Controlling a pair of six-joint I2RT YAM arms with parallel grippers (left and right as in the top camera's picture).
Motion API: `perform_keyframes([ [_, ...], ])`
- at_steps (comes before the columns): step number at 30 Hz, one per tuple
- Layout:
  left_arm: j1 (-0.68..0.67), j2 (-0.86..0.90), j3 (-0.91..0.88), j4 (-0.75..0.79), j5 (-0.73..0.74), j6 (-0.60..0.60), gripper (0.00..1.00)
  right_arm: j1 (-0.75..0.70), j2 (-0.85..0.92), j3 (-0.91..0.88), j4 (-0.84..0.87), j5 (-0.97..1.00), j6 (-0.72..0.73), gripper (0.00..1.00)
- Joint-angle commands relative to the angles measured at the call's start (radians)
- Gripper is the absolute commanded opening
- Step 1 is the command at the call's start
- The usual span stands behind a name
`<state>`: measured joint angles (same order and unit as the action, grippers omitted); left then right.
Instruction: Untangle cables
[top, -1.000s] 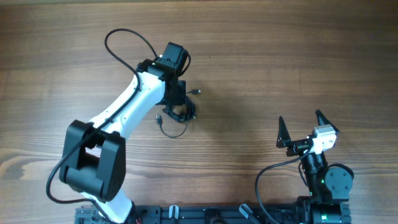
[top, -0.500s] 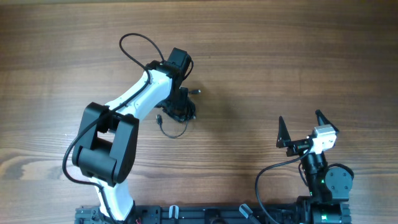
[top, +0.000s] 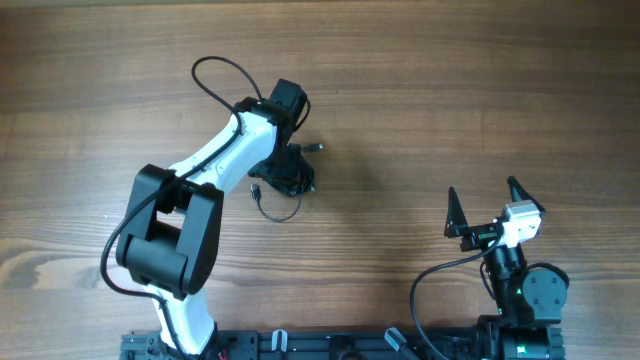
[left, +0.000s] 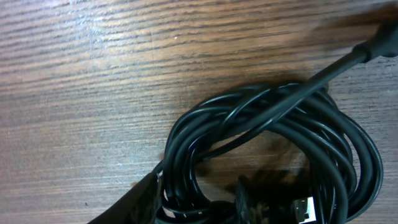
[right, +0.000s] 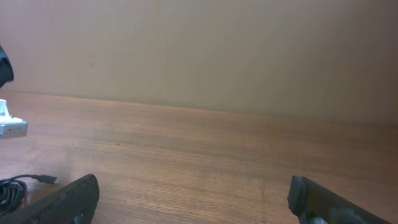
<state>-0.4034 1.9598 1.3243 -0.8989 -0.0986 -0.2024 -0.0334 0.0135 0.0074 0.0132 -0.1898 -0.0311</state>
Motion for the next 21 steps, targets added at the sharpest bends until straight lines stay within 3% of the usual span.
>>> perform_keyframes([
  [1, 0.014, -0.01, 0.046, -0.015, 0.008, -0.124, 0.45, 0.004, -0.01, -0.002, 0.004, 0.01, 0.006, 1.0],
  [7, 0.077, -0.013, 0.056, -0.068, 0.009, -0.362, 0.51, 0.004, -0.01, -0.002, 0.004, 0.01, 0.006, 1.0],
  [9, 0.102, -0.013, 0.056, -0.095, 0.024, -0.533, 0.51, 0.004, -0.01, -0.002, 0.004, 0.01, 0.006, 1.0],
  [10, 0.106, -0.013, 0.053, -0.102, 0.082, -0.639, 0.56, 0.004, -0.01, -0.002, 0.004, 0.011, 0.006, 1.0],
  [11, 0.106, -0.013, 0.052, -0.1, 0.114, -0.664, 0.62, 0.004, -0.01, -0.002, 0.004, 0.01, 0.006, 1.0],
  [13, 0.099, -0.013, 0.048, -0.095, 0.158, -0.7, 0.62, 0.004, -0.01, -0.002, 0.004, 0.01, 0.006, 1.0],
  [21, 0.021, -0.013, -0.043, 0.0, 0.153, -0.78, 0.47, 0.004, -0.01, -0.002, 0.004, 0.01, 0.005, 1.0],
])
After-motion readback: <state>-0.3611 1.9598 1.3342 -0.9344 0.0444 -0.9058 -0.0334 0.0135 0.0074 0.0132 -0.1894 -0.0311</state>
